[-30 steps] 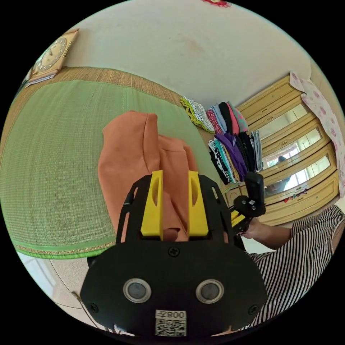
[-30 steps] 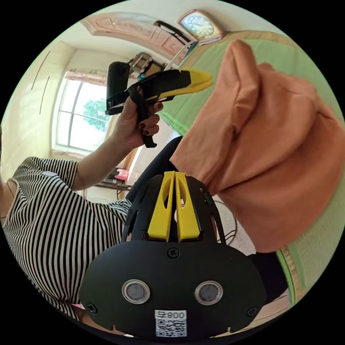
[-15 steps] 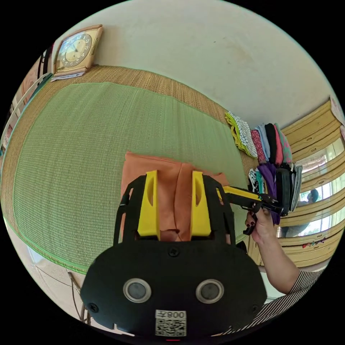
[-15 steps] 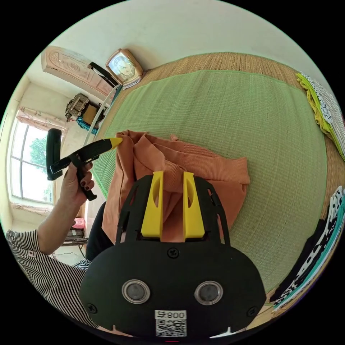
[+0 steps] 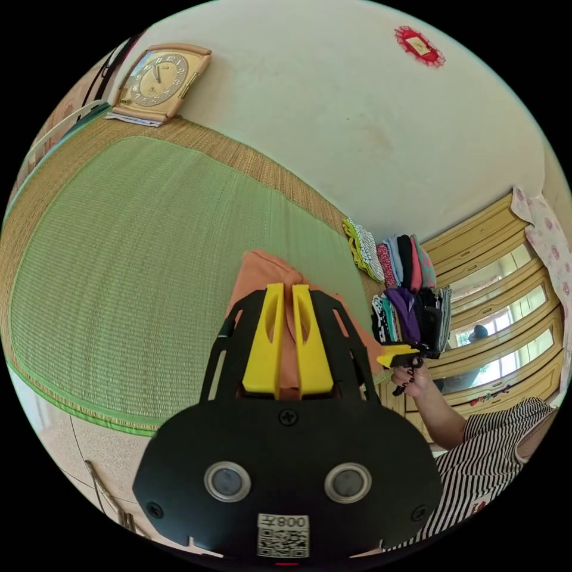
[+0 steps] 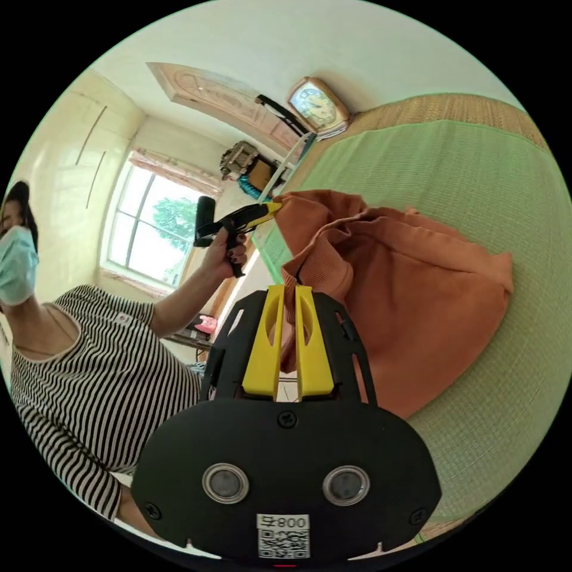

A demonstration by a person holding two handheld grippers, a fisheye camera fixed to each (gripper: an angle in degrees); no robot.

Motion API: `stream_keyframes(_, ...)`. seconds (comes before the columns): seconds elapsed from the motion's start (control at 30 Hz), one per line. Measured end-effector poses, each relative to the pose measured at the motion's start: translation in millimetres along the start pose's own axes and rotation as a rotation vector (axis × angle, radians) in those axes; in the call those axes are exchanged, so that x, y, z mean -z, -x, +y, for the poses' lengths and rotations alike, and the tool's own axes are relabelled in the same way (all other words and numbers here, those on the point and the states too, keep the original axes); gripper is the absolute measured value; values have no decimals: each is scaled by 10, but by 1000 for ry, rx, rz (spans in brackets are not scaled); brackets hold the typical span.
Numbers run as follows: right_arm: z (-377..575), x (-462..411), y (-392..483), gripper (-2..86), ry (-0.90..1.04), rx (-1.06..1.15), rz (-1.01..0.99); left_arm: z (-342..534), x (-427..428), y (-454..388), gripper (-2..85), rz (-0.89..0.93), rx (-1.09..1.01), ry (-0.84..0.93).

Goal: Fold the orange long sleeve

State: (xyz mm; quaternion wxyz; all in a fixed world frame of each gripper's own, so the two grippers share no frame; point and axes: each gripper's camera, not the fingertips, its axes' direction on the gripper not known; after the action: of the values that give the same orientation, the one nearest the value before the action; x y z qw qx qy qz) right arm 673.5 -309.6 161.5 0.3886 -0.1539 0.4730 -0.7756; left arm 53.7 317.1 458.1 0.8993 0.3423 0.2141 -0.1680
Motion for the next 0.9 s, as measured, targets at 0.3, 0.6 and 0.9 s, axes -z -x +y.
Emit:
stream_keyframes(0.3, 1414, -964, 715, 32, 588, -32, -193, 459, 743, 359, 26, 42, 68, -40)
stream_keyframes(0.6, 1404, 563, 373, 68, 145, -259, 36, 642, 984, 392, 27, 97, 79, -44)
stream_keyframes(0.9, -361, 1145, -167, 109, -21, -124, 384, 748, 1232, 318, 26, 139, 58, -31)
